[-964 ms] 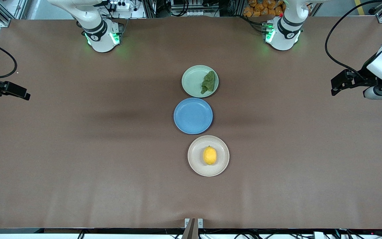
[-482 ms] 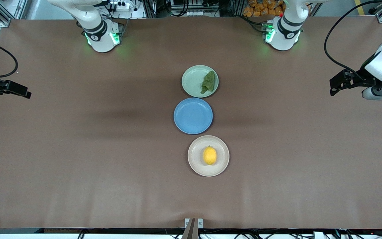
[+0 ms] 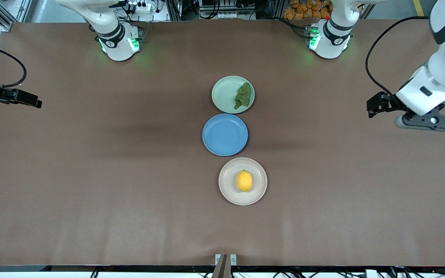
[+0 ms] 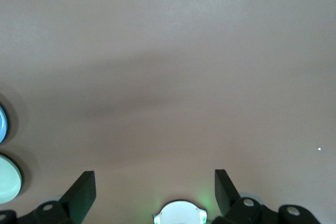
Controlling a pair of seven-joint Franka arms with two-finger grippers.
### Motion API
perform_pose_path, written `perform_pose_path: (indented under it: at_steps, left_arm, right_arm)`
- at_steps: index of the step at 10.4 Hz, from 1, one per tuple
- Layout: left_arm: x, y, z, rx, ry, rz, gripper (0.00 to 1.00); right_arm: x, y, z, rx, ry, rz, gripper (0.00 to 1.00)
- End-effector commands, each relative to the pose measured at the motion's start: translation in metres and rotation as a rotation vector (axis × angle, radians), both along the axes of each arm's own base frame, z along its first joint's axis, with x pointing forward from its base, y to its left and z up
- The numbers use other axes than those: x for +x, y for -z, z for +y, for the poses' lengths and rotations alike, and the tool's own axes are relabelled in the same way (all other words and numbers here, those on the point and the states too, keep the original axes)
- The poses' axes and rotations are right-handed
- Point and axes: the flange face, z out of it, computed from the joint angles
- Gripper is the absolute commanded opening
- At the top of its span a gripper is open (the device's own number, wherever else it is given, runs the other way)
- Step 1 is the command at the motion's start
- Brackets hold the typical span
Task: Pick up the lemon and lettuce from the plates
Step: 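Reach the left gripper to the lemon while the right gripper moves out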
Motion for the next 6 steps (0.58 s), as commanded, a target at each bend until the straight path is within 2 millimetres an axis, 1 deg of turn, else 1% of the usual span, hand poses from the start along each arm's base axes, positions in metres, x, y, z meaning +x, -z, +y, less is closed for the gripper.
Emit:
perform_pose_path:
  at_steps: [1,2,3,4,5,6]
  left_arm:
    - [0.013,0.022,-0.009,-0.028,-0.044,0.023,1.0]
    - [0.02,0.033,-0.016,-0.091,-0.077,0.031,1.0]
    - [0.025,0.052,-0.027,-0.121,-0.102,0.066,1.0]
    - [0.03,0.075,-0.041,-0.115,-0.1,0.099,1.0]
    - [0.036,0.096,-0.065,-0.114,-0.092,0.092,1.0]
    - [0.04,0.117,-0.085,-0.113,-0.129,0.094,1.0]
  right_arm:
    - [-0.014,0.002,0.011,0.024,-0.012,0.066,1.0]
    - [-0.018,0.004,0.017,0.044,-0.015,0.099,1.0]
    - [-0.022,0.007,0.022,0.057,-0.021,0.131,1.0]
    - [-0.023,0.009,0.032,0.062,-0.038,0.148,1.0]
    - [-0.025,0.009,0.042,0.059,-0.05,0.157,1.0]
    - [-0.026,0.009,0.053,0.065,-0.039,0.163,1.0]
